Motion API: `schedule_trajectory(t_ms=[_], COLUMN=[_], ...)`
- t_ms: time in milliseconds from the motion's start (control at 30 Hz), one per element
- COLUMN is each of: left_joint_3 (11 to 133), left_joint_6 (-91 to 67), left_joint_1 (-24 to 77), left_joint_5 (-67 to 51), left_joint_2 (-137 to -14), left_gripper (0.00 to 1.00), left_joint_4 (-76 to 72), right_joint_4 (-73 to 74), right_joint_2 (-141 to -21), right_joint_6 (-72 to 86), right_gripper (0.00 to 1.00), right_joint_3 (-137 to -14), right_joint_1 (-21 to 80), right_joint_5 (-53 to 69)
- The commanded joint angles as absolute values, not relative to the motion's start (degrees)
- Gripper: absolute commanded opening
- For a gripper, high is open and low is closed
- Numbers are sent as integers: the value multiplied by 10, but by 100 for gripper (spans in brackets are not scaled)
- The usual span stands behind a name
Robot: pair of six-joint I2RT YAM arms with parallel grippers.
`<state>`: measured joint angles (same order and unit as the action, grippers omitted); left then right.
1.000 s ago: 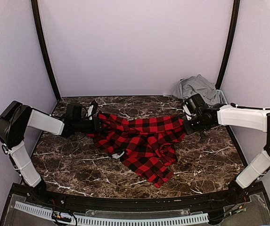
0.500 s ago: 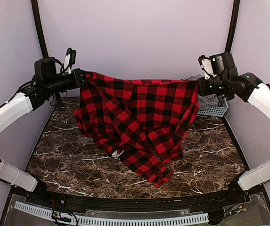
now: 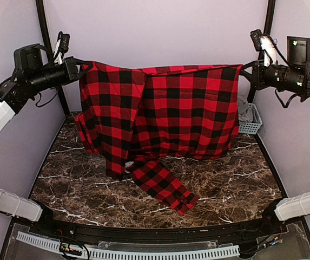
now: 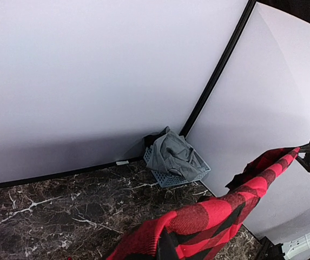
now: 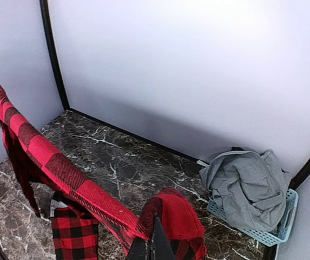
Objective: Fold and stack the long sleeve shirts
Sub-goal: Flatten out the crumpled shirt at the center of the board.
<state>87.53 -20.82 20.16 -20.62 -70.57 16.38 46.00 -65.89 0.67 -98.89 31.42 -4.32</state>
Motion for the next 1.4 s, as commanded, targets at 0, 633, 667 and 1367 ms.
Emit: schedule_trajectory(t_ms=[0, 633, 667, 1367], left_joint_3=[939, 1022, 1010, 878], left_joint_6=[-216, -255, -265, -332], left_joint_1=[192, 192, 192, 329], left_joint_5=[-212, -258, -266, -318], left_joint_2=[-639, -479, -476, -732], left_gripper=[0, 0, 0, 0], left_joint_4=[198, 347, 343, 90], right_joint_4=[479, 482, 462, -11], right_joint_2=[-636, -528, -523, -619], right_joint_6=[4, 114, 127, 199], right_gripper=[0, 0, 0, 28], right_joint_3=[-1030, -1029, -988, -466], right_joint_1=[310, 309, 309, 443], right_joint_5=[38, 280, 279, 315])
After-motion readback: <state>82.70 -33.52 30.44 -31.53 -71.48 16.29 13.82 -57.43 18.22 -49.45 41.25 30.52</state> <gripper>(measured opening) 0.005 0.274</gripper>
